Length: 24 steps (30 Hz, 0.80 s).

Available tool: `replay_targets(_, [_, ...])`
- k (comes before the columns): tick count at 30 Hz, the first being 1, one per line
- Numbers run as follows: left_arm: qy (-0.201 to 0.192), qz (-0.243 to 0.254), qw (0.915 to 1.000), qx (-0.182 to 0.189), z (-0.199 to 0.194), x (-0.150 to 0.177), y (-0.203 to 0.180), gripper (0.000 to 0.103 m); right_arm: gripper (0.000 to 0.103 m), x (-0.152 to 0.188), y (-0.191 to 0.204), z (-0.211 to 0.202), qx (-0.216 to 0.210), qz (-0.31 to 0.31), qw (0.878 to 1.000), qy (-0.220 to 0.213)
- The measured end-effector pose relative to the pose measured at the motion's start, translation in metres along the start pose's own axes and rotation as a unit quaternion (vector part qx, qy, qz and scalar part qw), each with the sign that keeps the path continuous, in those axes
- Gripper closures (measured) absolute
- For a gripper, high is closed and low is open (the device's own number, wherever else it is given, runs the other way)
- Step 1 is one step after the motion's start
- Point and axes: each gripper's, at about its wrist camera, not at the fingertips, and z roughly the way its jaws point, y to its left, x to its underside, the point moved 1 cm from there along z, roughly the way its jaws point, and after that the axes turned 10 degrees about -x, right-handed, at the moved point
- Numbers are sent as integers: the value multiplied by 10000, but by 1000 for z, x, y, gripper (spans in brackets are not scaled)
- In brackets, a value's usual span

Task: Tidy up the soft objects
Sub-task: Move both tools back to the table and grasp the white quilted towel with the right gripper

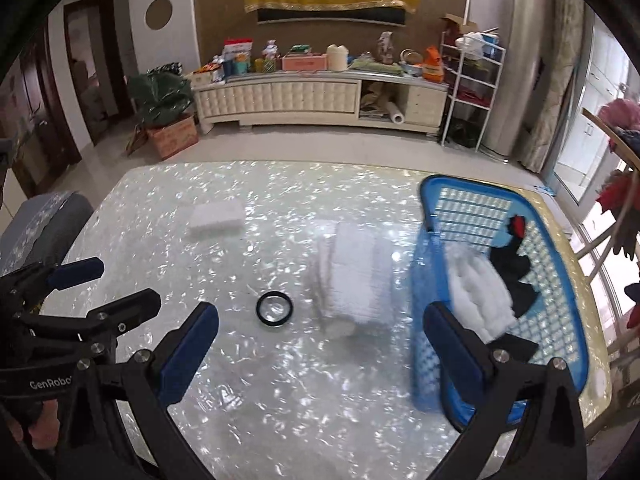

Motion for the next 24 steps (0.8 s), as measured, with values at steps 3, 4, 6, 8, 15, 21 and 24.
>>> replay_targets(3, [120,-70,9999,-5,16,2,12,17,1,1,9,16,-42,-24,9999,131])
replay_targets(4, [150,-85,9998,-22,20,1,13,17,1,1,10,24,-54,-26,9998,192])
replay_targets(6, [197,-102,9997,-104,29,1,19,17,1,0,15,35,-81,-28,9996,268])
replay_targets(8, [208,-87,9996,-168,39,1,24,17,1,-1,16,48,-122,-46,9992,374])
replay_targets(15, [495,-207,9986,-31,78,1,34,17,1,-2,9,89,-51,12,9977,679])
replay_targets(21, [604,-117,9981,42,109,-3,28,17,1,-3,-1,108,202,-28,9967,791])
replay_targets(24, [670,-134,9976,111,124,-4,27,17,1,-5,-7,116,242,14,9963,829])
